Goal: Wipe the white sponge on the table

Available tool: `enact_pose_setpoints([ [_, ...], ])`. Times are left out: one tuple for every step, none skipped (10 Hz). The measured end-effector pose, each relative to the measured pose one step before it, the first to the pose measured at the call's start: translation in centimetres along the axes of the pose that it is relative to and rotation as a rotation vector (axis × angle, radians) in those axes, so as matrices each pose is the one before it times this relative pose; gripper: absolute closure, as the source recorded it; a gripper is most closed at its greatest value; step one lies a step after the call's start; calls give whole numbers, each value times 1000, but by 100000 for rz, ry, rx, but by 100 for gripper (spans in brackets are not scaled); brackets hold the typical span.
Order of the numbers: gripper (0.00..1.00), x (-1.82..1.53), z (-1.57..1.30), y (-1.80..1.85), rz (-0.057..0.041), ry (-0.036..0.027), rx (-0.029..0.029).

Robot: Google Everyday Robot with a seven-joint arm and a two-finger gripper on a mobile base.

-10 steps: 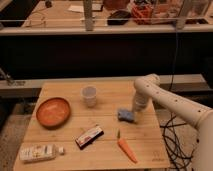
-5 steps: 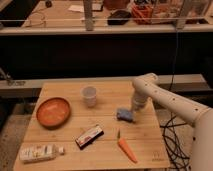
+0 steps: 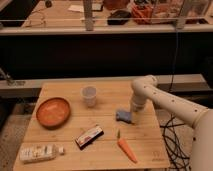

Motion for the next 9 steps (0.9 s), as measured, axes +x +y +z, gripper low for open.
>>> enact_pose_setpoints([
  [100,-141,165,-29,1107,-280,-74],
  [100,110,170,36,2302,-167,30],
  [100,91,25,36,251,72,-60],
  [100,223,-47,-127,1884,-145,311],
  [100,109,-41,-73,1245,1,189],
  [100,23,15,66,1581,-247,-45],
  [100,104,92,119,1089,35,99],
  [100,-383,-25,-60,-3,-113,300],
  [100,-371,94,12,-145,-47,-87],
])
